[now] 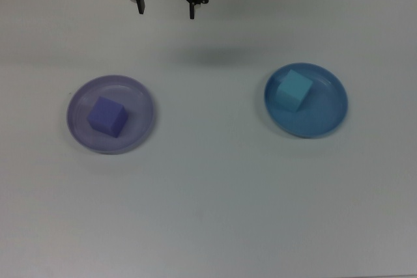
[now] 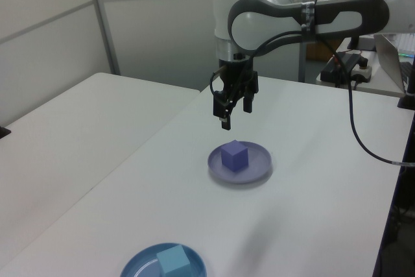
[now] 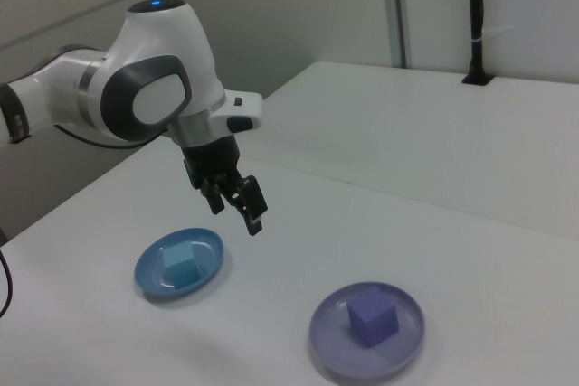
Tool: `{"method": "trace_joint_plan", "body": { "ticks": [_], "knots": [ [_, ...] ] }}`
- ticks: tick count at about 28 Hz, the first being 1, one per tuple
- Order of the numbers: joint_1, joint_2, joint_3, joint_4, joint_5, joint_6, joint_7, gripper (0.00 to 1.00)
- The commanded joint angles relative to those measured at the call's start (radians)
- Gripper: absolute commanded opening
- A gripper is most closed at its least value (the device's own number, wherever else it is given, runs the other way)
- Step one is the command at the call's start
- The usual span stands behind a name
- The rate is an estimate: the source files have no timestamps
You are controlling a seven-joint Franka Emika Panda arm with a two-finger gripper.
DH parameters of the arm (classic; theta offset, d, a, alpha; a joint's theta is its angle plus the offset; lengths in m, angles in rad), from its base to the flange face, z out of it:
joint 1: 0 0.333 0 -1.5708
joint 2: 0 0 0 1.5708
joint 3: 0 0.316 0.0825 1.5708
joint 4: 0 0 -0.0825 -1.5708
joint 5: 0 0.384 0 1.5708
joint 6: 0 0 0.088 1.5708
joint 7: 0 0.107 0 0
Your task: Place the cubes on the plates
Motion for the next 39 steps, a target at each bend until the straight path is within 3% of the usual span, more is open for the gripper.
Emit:
{"method": "trace_joint_plan", "body": {
  "ticks": [1,39],
  "knots": [
    [-0.007,0.004,-0.008,0.017,0.019,-0.003,-0.023,1.00],
    [-0.016,0.005,-0.005,0.020,0.017,-0.008,-0.026,1.00]
  ]
}}
